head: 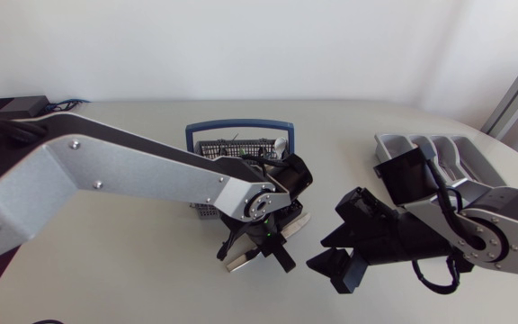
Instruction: Sort the cutlery from the basket into the organizer compartments.
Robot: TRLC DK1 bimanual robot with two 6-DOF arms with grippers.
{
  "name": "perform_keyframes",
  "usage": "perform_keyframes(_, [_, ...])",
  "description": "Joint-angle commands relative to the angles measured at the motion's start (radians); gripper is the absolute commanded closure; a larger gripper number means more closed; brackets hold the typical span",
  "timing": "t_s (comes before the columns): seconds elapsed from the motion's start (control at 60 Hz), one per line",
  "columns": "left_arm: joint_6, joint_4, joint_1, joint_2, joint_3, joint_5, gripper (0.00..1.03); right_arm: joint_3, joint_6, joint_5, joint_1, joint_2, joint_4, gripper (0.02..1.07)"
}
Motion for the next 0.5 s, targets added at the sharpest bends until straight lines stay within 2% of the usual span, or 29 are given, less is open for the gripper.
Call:
perform_keyframes(0.0, [0.022,-0.007,-0.015,0.035,-0.038,0.005,1.00,-0.021,-0.013,-0.002,-0.006,-0.013,-0.007,0.33])
perform_keyframes(0.483, [0.038,-0.002,-0.010,-0.098,-0.061,0.040,1.00,-0.025,-0.036,-0.049,-0.072,-0.060,-0.028,0.33])
